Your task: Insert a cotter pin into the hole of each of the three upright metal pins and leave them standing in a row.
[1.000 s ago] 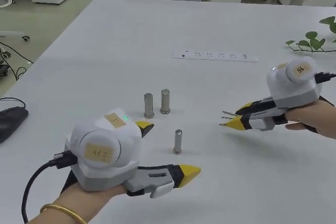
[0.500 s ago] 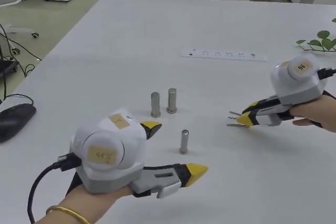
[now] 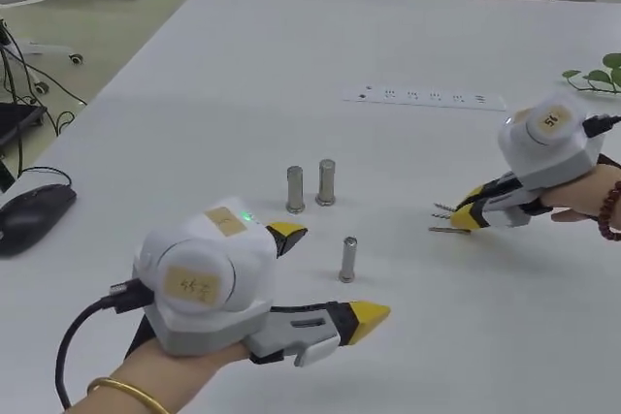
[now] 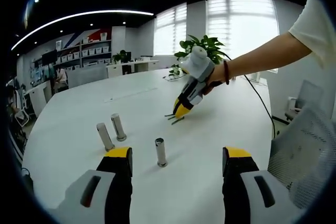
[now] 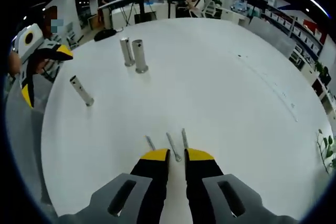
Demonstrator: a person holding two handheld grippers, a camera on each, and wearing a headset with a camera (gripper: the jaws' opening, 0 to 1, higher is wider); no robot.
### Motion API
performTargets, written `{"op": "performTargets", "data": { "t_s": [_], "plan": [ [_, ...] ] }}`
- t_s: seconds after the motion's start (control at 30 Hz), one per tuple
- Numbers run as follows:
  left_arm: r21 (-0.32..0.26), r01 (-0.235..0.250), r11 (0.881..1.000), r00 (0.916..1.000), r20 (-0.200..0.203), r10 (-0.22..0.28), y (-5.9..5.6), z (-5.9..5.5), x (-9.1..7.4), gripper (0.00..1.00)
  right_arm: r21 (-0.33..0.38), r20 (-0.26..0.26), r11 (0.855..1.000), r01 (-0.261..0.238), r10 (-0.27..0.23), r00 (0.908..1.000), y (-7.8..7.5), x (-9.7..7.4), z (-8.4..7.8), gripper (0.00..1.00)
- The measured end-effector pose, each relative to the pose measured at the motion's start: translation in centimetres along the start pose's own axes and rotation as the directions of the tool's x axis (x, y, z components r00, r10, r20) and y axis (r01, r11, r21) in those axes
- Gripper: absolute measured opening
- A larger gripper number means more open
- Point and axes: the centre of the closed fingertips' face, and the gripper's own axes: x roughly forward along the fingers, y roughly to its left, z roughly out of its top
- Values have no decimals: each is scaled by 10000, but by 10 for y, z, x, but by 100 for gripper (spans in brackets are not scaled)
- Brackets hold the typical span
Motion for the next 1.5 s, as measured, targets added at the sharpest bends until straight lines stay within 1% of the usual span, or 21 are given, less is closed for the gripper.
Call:
{"op": "performTargets", "data": {
  "t_s": [0.23, 0.37, 0.4, 0.47, 0.63, 0.73, 0.83, 0.93, 1.03, 1.1, 1.33, 1.37, 1.5],
  "plan": [
    [21, -71, 10000, 10000, -61, 72, 1, -1, -2, 69, -476, -245, 9988, -125, 114, 9996, 3, 2, 2, 12],
    [-32, -90, 10000, 9999, -46, 90, 1, -2, -3, 68, -769, -572, 9968, -221, 177, 9982, 4, 5, -3, 12],
    [-47, -92, 9999, 10000, -38, 92, 1, -2, -3, 68, -788, -458, 9966, -231, 195, 9988, 4, 5, 0, 11],
    [-104, -71, 9999, 10000, 49, 71, 1, 0, -3, 68, -832, -622, 9962, -243, 192, 9979, 4, 4, -1, 11],
    [-62, -35, 10000, 10000, 1, 35, 1, 0, -3, 68, -992, -962, 9939, -481, 386, 9946, 6, 5, -2, 8],
    [-58, -5, 10000, 10000, -47, 5, 0, -1, -3, 68, -1002, -1293, 9928, -662, 530, 9902, 6, 5, -2, 8],
    [-12, 26, 10000, 9999, -137, -26, -1, -3, -3, 67, -1140, -1514, 9904, -780, 603, 9866, 6, 4, -4, 7],
    [-43, 74, 10000, 9998, -199, -75, -2, -4, -3, 67, -1289, -1685, 9884, -800, 577, 9840, 5, 4, -5, 5],
    [-188, 95, 9998, 9999, -118, -97, -2, -3, -4, 67, -1387, -1826, 9871, -797, 536, 9817, 5, 4, -6, 5],
    [-168, 82, 9998, 9999, -146, -85, -1, -3, -4, 67, -1534, -1899, 9852, -771, 472, 9807, 6, 4, -6, 4],
    [-87, 46, 10000, 9995, -308, -49, 0, -5, -6, 68, -1772, -1954, 9817, -695, 341, 9801, 7, 3, -6, 3],
    [-72, 9, 10000, 9995, -310, -11, 0, -5, -6, 69, -1879, -1991, 9797, -701, 319, 9795, 8, 2, -7, 3],
    [-77, 21, 10000, 9996, -297, -23, 1, -4, -8, 69, -1936, -1989, 9790, -643, 250, 9797, 8, 2, -6, 2]
  ]
}}
